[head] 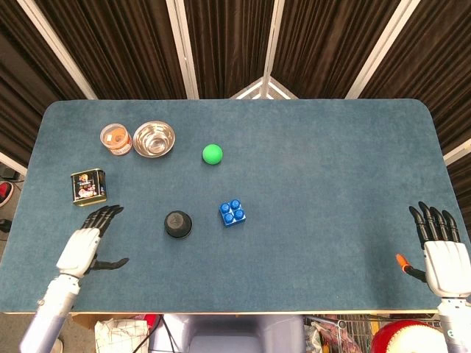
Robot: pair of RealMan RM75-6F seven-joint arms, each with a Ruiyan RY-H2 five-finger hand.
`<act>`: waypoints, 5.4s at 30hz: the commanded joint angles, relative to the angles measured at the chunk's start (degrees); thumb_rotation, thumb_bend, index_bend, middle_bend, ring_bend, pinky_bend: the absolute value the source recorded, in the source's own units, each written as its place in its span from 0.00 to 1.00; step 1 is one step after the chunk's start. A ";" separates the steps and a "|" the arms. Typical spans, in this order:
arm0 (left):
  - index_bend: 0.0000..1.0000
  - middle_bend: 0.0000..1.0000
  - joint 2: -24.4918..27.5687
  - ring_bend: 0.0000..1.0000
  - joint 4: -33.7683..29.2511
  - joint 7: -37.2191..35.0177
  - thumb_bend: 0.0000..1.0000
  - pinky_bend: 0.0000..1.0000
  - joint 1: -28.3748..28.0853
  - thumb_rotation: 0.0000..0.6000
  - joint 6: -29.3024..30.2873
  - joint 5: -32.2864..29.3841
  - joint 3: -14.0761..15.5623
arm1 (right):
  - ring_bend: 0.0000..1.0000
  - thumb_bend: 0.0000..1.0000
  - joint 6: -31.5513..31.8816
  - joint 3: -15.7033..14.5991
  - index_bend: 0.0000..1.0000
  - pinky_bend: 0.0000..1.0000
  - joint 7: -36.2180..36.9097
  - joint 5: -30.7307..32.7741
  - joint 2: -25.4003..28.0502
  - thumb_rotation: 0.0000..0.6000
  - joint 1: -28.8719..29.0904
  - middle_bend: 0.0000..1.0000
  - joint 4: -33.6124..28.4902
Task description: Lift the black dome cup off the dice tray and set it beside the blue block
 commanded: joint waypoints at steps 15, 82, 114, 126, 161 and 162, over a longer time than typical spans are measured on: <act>0.09 0.06 -6.13 0.00 3.69 2.26 0.08 0.00 -7.13 1.00 -7.59 -13.75 -5.65 | 0.01 0.24 -3.21 0.21 0.00 0.00 0.21 1.83 -3.56 1.00 1.60 0.00 4.16; 0.17 0.26 -25.64 0.00 22.54 12.74 0.32 0.00 -20.22 1.00 -12.78 -25.23 -5.70 | 0.01 0.23 -3.38 0.81 0.00 0.00 4.30 3.31 -1.99 1.00 1.47 0.00 3.50; 0.37 0.34 -12.53 0.00 2.57 19.24 0.42 0.00 -18.57 1.00 -3.03 -19.83 -8.22 | 0.01 0.23 -3.17 0.66 0.00 0.00 4.36 3.16 -2.17 1.00 1.51 0.00 2.97; 0.38 0.36 -3.59 0.00 -1.28 51.77 0.42 0.00 -19.13 1.00 8.11 -3.86 -1.63 | 0.01 0.24 -2.75 0.60 0.00 0.00 5.23 2.14 -1.59 1.00 1.58 0.00 1.79; 0.42 0.38 20.87 0.00 -26.35 -30.95 0.43 0.00 0.77 1.00 -46.81 -16.58 -31.94 | 0.01 0.24 -2.72 0.41 0.00 0.00 4.84 2.30 -2.39 1.00 1.48 0.00 2.49; 0.42 0.38 20.82 0.00 -25.56 -26.60 0.43 0.00 0.81 1.00 -44.95 -13.24 -30.03 | 0.01 0.23 -2.73 0.39 0.00 0.00 4.83 2.27 -2.39 1.00 1.48 0.00 2.45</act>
